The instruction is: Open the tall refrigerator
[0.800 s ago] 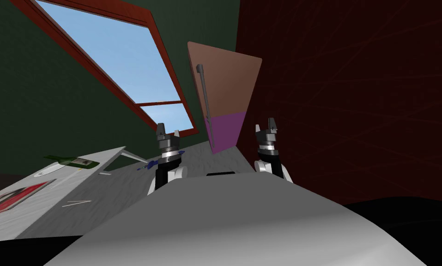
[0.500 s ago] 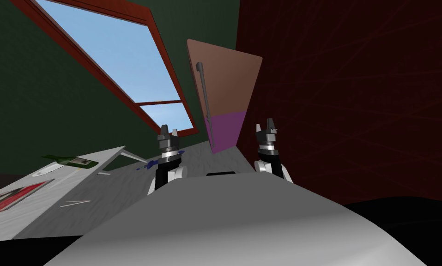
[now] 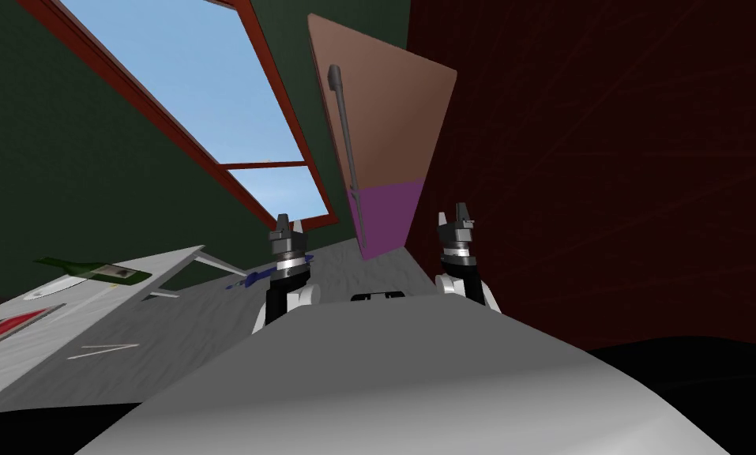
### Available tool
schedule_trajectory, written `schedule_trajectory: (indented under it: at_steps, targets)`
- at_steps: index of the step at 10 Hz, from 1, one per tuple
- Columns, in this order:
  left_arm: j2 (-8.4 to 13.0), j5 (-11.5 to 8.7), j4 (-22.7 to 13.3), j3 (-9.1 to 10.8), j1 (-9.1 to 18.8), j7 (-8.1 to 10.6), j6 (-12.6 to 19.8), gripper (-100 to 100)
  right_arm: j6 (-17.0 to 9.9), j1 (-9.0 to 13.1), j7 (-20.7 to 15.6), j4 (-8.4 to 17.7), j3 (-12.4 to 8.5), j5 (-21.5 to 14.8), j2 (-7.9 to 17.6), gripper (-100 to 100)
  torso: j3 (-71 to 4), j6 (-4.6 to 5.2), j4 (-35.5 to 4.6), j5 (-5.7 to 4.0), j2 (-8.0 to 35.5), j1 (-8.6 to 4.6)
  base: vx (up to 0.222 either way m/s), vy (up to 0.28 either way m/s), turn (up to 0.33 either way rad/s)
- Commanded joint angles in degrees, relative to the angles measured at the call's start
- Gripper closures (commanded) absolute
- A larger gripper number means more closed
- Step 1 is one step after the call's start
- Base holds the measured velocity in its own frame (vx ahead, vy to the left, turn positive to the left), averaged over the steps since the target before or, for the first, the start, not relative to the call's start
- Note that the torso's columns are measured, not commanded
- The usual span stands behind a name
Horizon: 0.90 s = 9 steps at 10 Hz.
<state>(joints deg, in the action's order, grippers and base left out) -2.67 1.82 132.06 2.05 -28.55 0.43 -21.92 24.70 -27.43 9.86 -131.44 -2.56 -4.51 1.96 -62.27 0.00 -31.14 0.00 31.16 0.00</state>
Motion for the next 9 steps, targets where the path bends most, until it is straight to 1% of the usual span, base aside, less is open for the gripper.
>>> schedule_trajectory:
  at_steps: [1, 2, 3, 4, 6, 9]
  targets:
    - [0.0, 0.0, 0.0, 0.0, 0.0, 0.0, 0.0, 0, 0.0, 0.0, 0.0, 0.0, 0.0, 0.0, 0.0, 0, -8.5, 0.0, -4.2, 0.0, 4.2, 0.0, 0.0, 0.0, 0.0]
    - [0.0, 0.0, 0.0, 0.0, 0.0, 0.0, 0.0, 0, -0.1, 0.0, -0.2, 0.3, -0.3, -0.4, 1.6, -100, -16.9, 0.0, -8.5, 0.0, 8.5, 0.0, 0.015, 0.024, -0.006]
    - [0.0, 0.0, 0.0, 0.0, 0.0, 0.0, 0.0, 0, -0.3, -0.1, -0.4, 0.7, -0.5, -0.9, 2.9, -100, -20.9, 0.0, -10.3, 0.02, 10.4, 0.07, 0.016, 0.053, -0.014]
    - [0.0, 0.0, 0.0, -0.01, 0.0, 0.0, 0.0, 0, -0.4, -0.1, -0.7, 1.1, -0.9, -1.5, 4.3, -100, -22.0, 0.0, -10.9, 0.04, 10.9, 0.14, 0.027, 0.075, -0.023]
    - [0.0, 0.0, 0.0, -0.01, 0.0, 0.0, 0.0, 0, -0.9, -0.3, -1.5, 2.3, -1.8, -3.1, 7.4, -100, -22.3, 0.0, -11.1, 0.04, 11.0, 0.13, 0.047, 0.115, -0.032]
    - [0.0, 0.0, 0.0, -0.01, 0.0, 0.0, 0.0, 0, -1.8, -0.7, -3.0, 4.4, -3.8, -6.6, 12.7, -100, -22.3, 0.0, -11.1, 0.03, 11.1, 0.08, 0.073, 0.165, -0.05]
